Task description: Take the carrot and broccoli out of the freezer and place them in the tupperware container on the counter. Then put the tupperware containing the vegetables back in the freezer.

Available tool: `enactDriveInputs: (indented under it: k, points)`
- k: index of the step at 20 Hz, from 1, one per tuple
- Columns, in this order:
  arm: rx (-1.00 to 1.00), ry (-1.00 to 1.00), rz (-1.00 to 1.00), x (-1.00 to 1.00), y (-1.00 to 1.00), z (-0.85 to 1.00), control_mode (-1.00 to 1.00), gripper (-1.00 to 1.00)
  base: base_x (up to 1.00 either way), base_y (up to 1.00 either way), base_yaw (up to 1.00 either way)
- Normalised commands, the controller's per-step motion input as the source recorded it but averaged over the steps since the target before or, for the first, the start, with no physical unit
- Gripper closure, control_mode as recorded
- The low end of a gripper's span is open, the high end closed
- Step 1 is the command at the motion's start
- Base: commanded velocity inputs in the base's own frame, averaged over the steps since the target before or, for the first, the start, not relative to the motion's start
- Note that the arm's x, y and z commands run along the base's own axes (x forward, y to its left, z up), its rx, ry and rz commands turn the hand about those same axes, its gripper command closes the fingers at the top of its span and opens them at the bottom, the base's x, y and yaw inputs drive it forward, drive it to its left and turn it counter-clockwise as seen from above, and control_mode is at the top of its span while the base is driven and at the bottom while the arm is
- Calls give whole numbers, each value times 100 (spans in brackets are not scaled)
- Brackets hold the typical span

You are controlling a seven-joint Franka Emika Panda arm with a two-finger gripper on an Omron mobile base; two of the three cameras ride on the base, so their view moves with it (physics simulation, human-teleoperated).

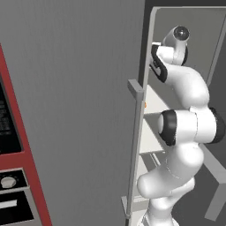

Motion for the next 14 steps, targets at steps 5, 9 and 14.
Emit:
enactDriveInputs:
  k: [5, 9, 14]
  points:
    - [10, 0, 0, 70, -23, -25, -100, -100, 0, 0, 0]
    - [0, 0, 0, 66, -23, -26, -100, -100, 0, 0, 0]
    - [0, 0, -1, 49, -42, -21, -100, -100, 0, 0, 0]
